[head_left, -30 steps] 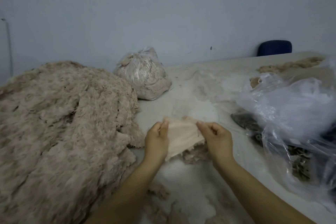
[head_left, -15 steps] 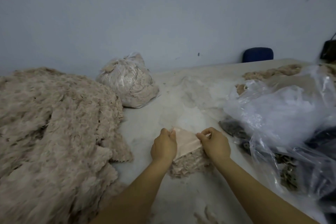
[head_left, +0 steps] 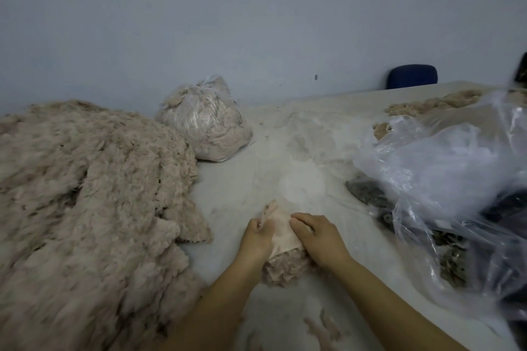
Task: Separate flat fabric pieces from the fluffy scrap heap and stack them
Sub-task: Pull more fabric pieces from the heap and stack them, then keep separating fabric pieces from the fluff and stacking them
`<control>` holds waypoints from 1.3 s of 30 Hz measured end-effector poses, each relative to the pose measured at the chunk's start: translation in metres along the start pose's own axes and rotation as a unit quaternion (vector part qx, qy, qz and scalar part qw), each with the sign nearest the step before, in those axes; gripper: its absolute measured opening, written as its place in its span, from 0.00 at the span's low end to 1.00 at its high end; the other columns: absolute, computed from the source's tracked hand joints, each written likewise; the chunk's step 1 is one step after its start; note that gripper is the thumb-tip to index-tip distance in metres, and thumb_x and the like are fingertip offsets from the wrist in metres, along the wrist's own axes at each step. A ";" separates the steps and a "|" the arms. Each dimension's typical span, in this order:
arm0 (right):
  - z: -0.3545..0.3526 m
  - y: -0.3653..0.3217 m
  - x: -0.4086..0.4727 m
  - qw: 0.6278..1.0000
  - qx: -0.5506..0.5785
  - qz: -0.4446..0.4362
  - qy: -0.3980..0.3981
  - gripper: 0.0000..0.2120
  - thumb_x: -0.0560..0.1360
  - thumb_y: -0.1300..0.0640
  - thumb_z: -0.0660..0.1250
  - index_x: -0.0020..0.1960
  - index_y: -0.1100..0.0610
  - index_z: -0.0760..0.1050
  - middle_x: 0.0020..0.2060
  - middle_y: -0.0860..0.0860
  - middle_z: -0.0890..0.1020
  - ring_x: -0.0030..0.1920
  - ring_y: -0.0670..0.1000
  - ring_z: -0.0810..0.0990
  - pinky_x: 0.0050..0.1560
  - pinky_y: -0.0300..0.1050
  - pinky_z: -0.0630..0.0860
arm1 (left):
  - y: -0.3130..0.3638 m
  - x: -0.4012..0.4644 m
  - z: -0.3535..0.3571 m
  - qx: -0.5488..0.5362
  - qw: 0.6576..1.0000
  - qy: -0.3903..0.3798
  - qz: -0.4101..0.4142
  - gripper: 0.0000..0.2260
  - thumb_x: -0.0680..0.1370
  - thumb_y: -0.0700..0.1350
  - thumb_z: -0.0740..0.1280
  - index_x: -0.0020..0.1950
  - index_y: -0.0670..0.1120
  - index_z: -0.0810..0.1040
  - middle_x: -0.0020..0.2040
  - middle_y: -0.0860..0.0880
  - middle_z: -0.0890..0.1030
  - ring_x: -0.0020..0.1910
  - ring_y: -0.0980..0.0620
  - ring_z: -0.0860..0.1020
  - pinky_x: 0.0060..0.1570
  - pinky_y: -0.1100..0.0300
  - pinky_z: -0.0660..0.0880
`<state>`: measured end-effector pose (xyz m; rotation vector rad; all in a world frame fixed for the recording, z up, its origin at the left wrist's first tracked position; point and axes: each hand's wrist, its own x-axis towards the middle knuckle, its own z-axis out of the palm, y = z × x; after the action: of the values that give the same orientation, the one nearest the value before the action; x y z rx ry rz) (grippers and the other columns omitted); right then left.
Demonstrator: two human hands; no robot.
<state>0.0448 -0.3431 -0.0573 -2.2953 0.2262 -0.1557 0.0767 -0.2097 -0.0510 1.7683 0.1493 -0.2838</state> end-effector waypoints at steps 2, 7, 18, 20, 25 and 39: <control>0.007 0.000 -0.015 1.000 -0.005 -0.011 -0.011 0.15 0.80 0.45 0.58 0.63 0.45 0.76 0.62 0.51 0.77 0.63 0.53 0.72 0.66 0.49 0.67 | -0.008 -0.015 -0.011 -0.026 1.000 -0.007 -0.007 0.14 0.82 0.47 0.58 0.62 0.39 0.70 0.54 0.43 0.77 0.46 0.49 0.77 0.38 0.60 0.74; 0.014 -0.009 -0.054 0.997 -0.036 -0.041 0.046 0.18 0.80 0.45 0.59 0.67 0.49 0.73 0.66 0.52 0.72 0.67 0.53 0.66 0.70 0.48 0.60 | -0.019 -0.049 -0.049 -0.083 0.995 -0.039 -0.025 0.13 0.81 0.48 0.60 0.59 0.39 0.72 0.52 0.41 0.78 0.49 0.45 0.77 0.54 0.50 0.76; 0.029 -0.001 -0.145 0.963 -0.093 -0.233 -0.102 0.16 0.72 0.37 0.67 0.44 0.51 0.76 0.39 0.46 0.75 0.40 0.47 0.73 0.42 0.42 0.71 | -0.060 -0.109 -0.111 0.358 0.878 -0.181 0.261 0.16 0.73 0.51 0.72 0.59 0.49 0.77 0.52 0.55 0.75 0.51 0.59 0.73 0.54 0.65 0.70; 0.031 0.000 -0.145 0.961 -0.087 -0.236 -0.112 0.11 0.74 0.46 0.69 0.39 0.50 0.70 0.37 0.45 0.73 0.39 0.46 0.72 0.42 0.41 0.69 | -0.074 -0.113 -0.111 0.408 0.840 -0.172 0.314 0.18 0.74 0.50 0.71 0.62 0.47 0.77 0.55 0.51 0.76 0.56 0.56 0.73 0.56 0.67 0.67; -0.001 0.002 -0.139 0.953 0.024 -0.165 -0.253 0.11 0.75 0.60 0.67 0.35 0.55 0.72 0.34 0.48 0.76 0.35 0.44 0.72 0.41 0.40 0.69 | -0.086 -0.120 -0.126 0.256 0.905 -0.100 0.324 0.04 0.76 0.40 0.69 0.49 0.45 0.82 0.46 0.51 0.80 0.47 0.58 0.78 0.47 0.68 0.72; 0.035 -0.029 -0.128 0.892 -0.080 -0.296 -0.333 0.06 0.73 0.66 0.66 0.47 0.60 0.81 0.41 0.42 0.77 0.39 0.40 0.74 0.44 0.32 0.70 | -0.087 -0.078 -0.145 0.392 0.867 0.087 0.296 0.07 0.77 0.39 0.66 0.52 0.38 0.80 0.52 0.42 0.78 0.54 0.44 0.75 0.51 0.58 0.66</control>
<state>-0.0700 -0.2714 -0.0638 -2.3639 -0.8464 0.3587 -0.0045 -0.0456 -0.0840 2.5384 -0.4459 0.3193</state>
